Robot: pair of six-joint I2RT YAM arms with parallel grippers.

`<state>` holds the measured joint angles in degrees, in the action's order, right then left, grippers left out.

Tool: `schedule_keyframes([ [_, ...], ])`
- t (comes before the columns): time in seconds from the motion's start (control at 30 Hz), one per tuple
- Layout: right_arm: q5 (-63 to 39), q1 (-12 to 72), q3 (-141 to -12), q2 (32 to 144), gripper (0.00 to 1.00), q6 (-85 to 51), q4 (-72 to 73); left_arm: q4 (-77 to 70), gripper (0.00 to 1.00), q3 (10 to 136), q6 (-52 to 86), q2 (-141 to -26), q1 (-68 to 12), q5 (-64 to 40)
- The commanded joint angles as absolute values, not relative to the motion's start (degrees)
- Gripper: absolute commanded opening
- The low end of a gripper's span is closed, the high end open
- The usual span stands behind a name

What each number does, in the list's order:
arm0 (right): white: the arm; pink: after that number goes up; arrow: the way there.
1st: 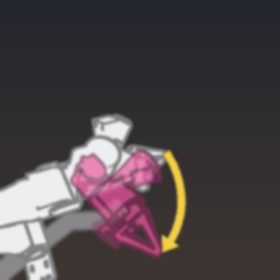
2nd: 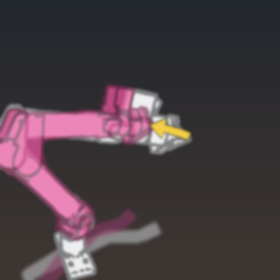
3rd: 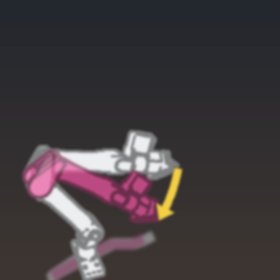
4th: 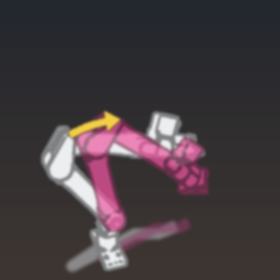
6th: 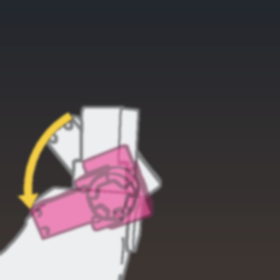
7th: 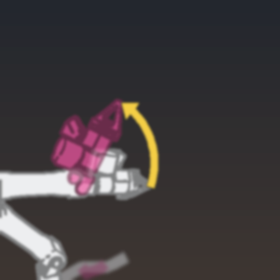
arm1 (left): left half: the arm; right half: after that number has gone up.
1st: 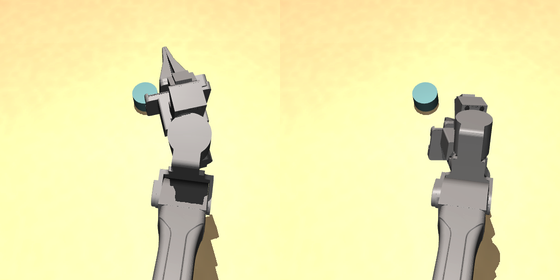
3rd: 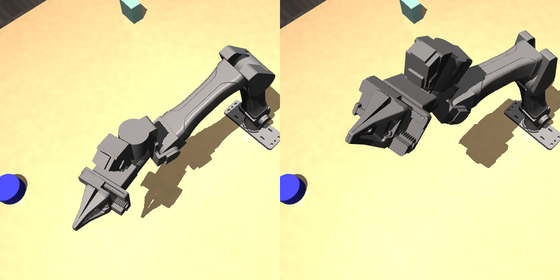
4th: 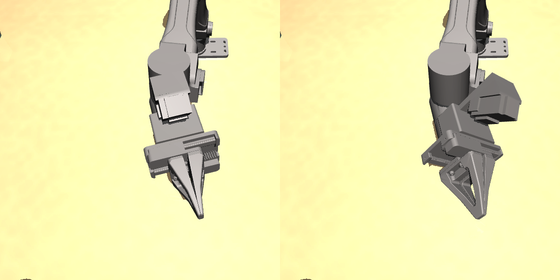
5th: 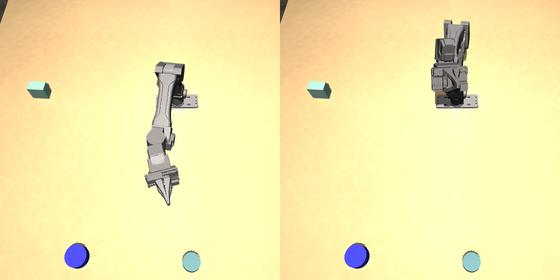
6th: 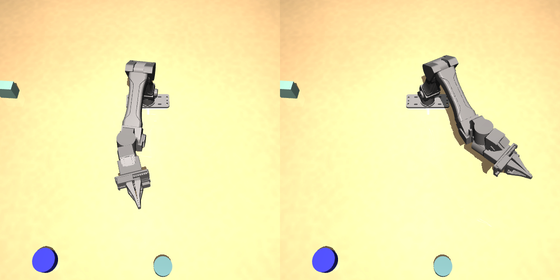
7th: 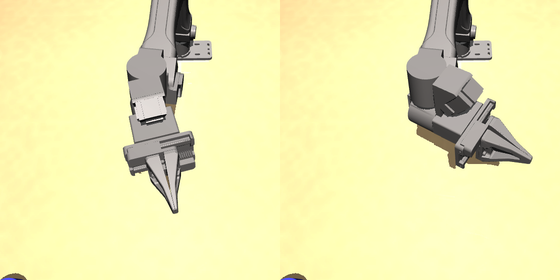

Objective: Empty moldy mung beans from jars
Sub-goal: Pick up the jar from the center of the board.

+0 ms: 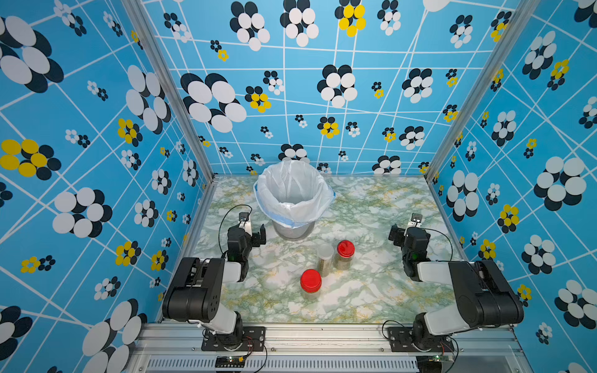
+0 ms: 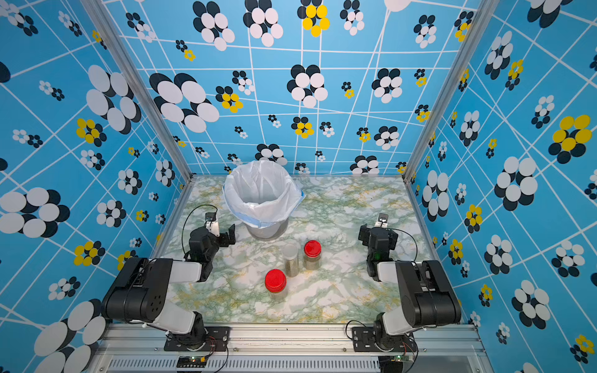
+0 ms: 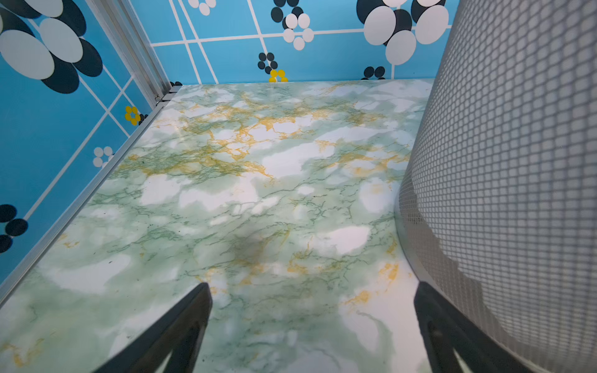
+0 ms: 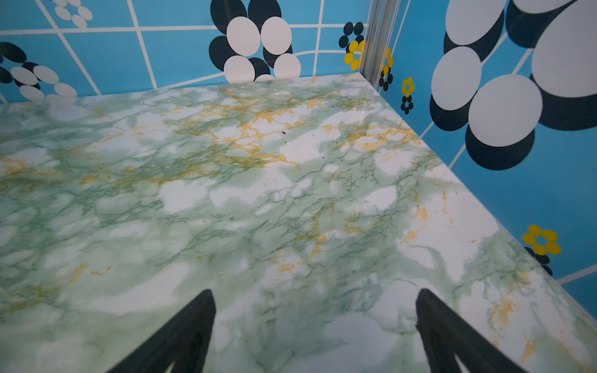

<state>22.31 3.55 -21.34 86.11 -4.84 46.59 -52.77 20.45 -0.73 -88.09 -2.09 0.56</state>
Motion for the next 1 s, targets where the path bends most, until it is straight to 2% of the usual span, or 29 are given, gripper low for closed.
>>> schedule_keyframes([
  [0.0, 22.0, 3.4, -22.5, 86.7, 0.99, -4.0, 47.8, -54.0, 1.0, 21.4, -1.5, -88.8, -1.8, -0.3],
  [0.73, 22.0, 3.4, -22.5, 86.7, 0.99, -4.0, 47.9, -53.4, 0.99, 21.8, -0.3, -88.9, -1.2, 0.8],
  [0.97, 23.8, 3.4, -22.7, 86.1, 0.96, -4.4, 47.4, -52.8, 0.99, 22.2, 0.1, -89.0, 0.5, -5.0],
])
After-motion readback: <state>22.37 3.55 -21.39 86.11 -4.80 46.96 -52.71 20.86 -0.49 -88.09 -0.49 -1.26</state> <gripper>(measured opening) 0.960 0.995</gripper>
